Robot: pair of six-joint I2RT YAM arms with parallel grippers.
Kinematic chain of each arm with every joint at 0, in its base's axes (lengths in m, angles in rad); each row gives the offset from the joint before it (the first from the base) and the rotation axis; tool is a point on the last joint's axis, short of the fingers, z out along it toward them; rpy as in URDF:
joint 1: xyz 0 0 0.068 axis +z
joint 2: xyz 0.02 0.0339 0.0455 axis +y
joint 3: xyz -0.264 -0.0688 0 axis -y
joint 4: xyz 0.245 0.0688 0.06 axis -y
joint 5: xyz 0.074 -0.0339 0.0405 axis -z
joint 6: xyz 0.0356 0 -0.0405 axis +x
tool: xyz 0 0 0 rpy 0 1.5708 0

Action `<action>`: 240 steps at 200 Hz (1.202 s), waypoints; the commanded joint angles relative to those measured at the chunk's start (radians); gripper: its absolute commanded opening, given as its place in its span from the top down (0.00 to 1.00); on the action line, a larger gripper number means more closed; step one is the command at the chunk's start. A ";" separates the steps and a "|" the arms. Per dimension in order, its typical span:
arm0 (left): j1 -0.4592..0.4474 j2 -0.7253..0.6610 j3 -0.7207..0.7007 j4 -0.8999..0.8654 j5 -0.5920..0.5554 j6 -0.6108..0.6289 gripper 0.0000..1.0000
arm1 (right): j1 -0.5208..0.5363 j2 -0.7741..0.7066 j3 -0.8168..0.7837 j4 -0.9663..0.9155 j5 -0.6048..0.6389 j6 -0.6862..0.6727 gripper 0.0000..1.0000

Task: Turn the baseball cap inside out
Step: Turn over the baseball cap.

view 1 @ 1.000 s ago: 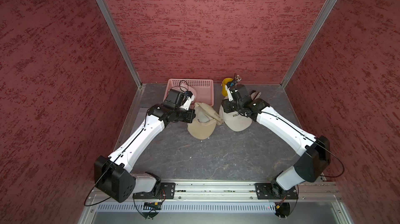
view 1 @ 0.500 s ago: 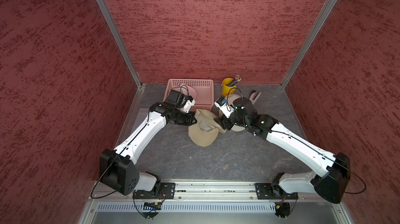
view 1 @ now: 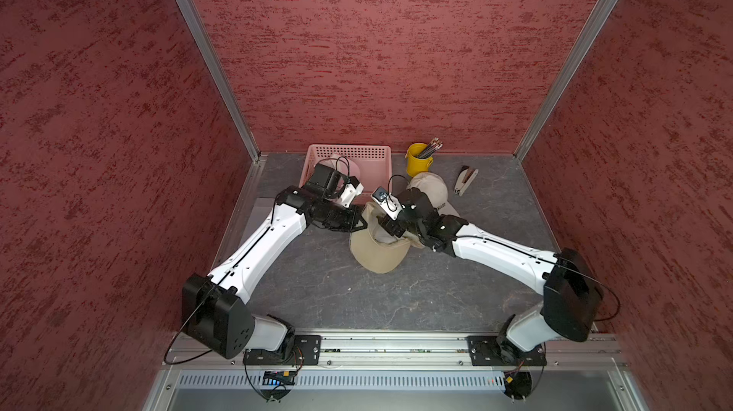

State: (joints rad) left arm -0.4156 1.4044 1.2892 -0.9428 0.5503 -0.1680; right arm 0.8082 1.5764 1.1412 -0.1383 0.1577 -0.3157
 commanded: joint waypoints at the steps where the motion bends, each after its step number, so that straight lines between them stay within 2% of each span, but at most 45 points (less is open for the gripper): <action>1: -0.008 -0.024 0.028 -0.011 0.034 0.010 1.00 | 0.000 0.023 0.062 0.046 0.095 -0.032 0.35; 27: -0.008 -0.027 0.021 -0.023 0.018 0.020 1.00 | -0.013 0.040 0.092 0.003 0.083 -0.028 0.59; 59: 0.019 -0.031 -0.007 0.006 -0.003 0.016 1.00 | -0.036 0.035 0.144 -0.110 0.006 0.008 1.00; 100: 0.057 -0.102 -0.103 0.163 -0.049 -0.054 0.97 | -0.040 0.040 0.266 -0.318 -0.111 0.115 1.00; 112: 0.062 -0.121 -0.123 0.197 -0.049 -0.067 0.84 | -0.049 0.057 0.331 -0.397 -0.148 0.184 1.00; 125: 0.065 -0.132 -0.136 0.224 -0.035 -0.073 0.80 | -0.062 0.076 0.397 -0.461 -0.182 0.273 1.00; 142: 0.064 -0.138 -0.159 0.267 -0.007 -0.088 0.71 | -0.074 0.086 0.447 -0.488 -0.220 0.383 1.00; 160: 0.057 -0.134 -0.183 0.299 0.017 -0.093 0.68 | -0.081 0.094 0.485 -0.496 -0.276 0.452 1.00; 192: 0.067 -0.160 -0.225 0.332 -0.030 -0.068 0.60 | -0.086 0.097 0.562 -0.551 -0.326 0.475 1.00; 211: 0.085 -0.189 -0.262 0.385 -0.040 -0.049 0.47 | -0.098 0.096 0.604 -0.578 -0.361 0.473 1.00; 227: 0.088 -0.205 -0.292 0.429 -0.040 -0.028 0.45 | -0.111 0.089 0.621 -0.572 -0.406 0.489 1.00; 240: 0.088 -0.217 -0.325 0.478 -0.025 -0.011 0.29 | -0.118 0.085 0.634 -0.569 -0.431 0.495 1.00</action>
State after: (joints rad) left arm -0.3355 1.2160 1.0073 -0.5713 0.5320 -0.2199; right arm 0.7147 1.6798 1.7020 -0.7025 -0.1925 0.1410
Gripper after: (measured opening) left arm 0.600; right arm 0.071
